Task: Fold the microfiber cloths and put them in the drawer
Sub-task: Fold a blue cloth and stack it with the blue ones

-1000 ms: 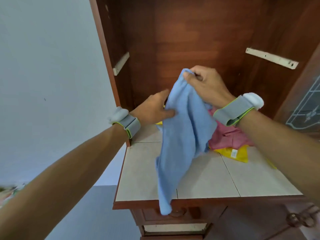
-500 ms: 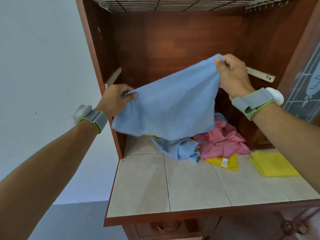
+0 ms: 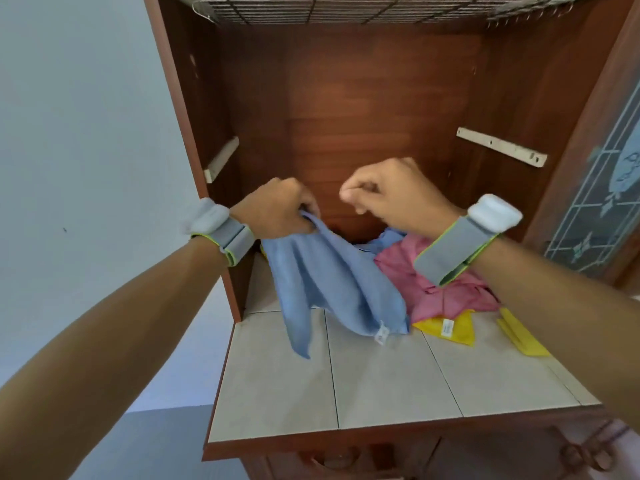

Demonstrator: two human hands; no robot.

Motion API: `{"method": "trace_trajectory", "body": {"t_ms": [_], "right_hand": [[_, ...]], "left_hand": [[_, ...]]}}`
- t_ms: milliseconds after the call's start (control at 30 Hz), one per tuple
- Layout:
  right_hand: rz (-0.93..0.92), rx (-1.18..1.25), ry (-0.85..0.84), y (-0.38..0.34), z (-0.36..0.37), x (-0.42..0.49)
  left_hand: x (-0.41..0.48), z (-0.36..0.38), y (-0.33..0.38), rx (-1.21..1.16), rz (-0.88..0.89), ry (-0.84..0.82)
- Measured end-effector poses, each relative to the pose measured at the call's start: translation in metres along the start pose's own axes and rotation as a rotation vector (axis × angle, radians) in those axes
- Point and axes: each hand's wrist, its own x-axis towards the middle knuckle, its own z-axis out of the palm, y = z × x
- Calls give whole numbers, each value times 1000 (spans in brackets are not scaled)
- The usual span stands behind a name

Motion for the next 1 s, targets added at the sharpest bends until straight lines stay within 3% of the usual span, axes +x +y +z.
{"method": "trace_trajectory", "body": {"t_ms": [67, 167, 233, 300, 433, 533, 667, 800, 900, 967, 1000], "right_hand": [[75, 35, 49, 14, -7, -3], [128, 139, -156, 6, 5, -6], [72, 84, -238, -2, 24, -5], [19, 36, -193, 0, 35, -4], [-14, 6, -159, 20, 32, -10], [-8, 23, -109, 21, 34, -12], [-40, 131, -51, 7, 44, -7], [87, 66, 108, 23, 34, -2], [140, 117, 153, 37, 28, 0], [183, 139, 167, 45, 27, 4], [212, 161, 181, 49, 27, 7]], "left_hand": [[-11, 5, -14, -61, -53, -21], [-6, 19, 0, -126, -63, 69], [4, 21, 15, -163, -79, 145], [9, 16, 16, -250, -86, 97], [-7, 14, -6, -551, -175, -167], [-9, 29, -7, -811, -213, -26], [1, 45, 0, -615, -78, 139], [3, 52, -23, -496, -27, 109], [-5, 66, -42, -376, -77, 14], [-5, 76, -47, -382, -178, 98], [-3, 79, -45, -527, -262, 212]]}}
